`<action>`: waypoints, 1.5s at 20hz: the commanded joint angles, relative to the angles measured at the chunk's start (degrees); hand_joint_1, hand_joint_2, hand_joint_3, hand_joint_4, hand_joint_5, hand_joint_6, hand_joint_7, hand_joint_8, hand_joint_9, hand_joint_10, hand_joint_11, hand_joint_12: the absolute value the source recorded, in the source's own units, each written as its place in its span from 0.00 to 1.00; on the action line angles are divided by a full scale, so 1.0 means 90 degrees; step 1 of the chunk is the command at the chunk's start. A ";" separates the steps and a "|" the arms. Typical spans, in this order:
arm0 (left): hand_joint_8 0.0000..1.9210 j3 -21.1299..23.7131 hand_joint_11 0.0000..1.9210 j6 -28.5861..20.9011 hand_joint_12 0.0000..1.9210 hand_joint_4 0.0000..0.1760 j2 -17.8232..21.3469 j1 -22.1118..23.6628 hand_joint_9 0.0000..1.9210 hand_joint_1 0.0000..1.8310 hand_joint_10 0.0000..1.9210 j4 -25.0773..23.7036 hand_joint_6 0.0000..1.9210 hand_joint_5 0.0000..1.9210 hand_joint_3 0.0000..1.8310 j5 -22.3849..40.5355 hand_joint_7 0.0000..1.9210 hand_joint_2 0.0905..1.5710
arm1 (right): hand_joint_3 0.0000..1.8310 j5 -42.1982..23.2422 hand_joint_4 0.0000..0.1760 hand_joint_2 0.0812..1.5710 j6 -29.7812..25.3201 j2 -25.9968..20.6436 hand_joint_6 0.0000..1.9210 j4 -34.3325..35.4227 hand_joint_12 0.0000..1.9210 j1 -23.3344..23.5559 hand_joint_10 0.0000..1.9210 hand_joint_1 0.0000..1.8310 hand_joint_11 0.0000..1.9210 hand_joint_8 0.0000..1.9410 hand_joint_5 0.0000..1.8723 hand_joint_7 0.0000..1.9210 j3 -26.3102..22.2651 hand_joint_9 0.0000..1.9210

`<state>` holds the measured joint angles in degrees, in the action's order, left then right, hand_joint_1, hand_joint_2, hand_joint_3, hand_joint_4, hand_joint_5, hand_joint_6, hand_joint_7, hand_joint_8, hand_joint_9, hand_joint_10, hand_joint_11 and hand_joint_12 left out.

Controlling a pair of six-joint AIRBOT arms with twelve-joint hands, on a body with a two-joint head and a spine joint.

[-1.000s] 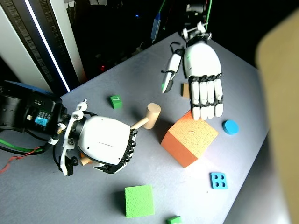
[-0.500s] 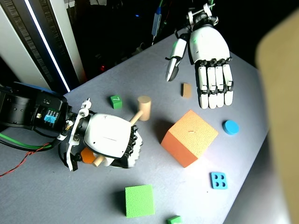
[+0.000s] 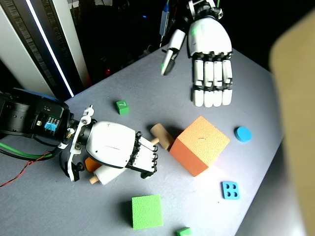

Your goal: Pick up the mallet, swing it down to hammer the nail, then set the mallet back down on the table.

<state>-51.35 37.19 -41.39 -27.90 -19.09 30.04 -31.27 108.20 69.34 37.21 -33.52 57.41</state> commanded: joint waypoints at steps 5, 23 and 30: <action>0.00 0.0119 0.00 -0.0032 0.20 0.00 0.0133 0.0121 0.09 0.00 0.00 0.0077 0.00 0.07 0.00 0.0711 0.09 0.79 | 0.00 -0.0671 0.00 0.71 -0.0038 -0.0721 0.01 -0.0244 0.58 0.0295 0.21 0.37 0.00 0.12 0.24 0.24 -0.0655 0.20; 0.98 0.0687 0.10 -0.0063 0.99 0.00 0.0298 0.0480 0.09 0.05 0.99 -0.0046 0.98 0.04 0.00 0.0199 0.03 0.79 | 0.00 0.2195 0.00 0.67 0.0124 -0.3714 0.85 0.1063 1.00 0.2411 0.98 0.33 0.09 0.94 0.14 0.13 -0.2137 0.12; 1.00 0.0722 0.53 0.0187 1.00 0.00 0.0154 0.0799 0.64 0.10 1.00 -0.0048 1.00 0.70 0.00 0.0110 0.73 0.83 | 0.00 0.2035 0.00 0.63 0.0576 -0.3786 1.00 0.1061 1.00 0.2327 1.00 0.35 0.35 1.00 0.29 0.28 -0.2176 0.28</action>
<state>-44.86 38.79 -40.25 -21.47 -20.40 25.06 -8.05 113.03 35.68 47.35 -13.32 37.93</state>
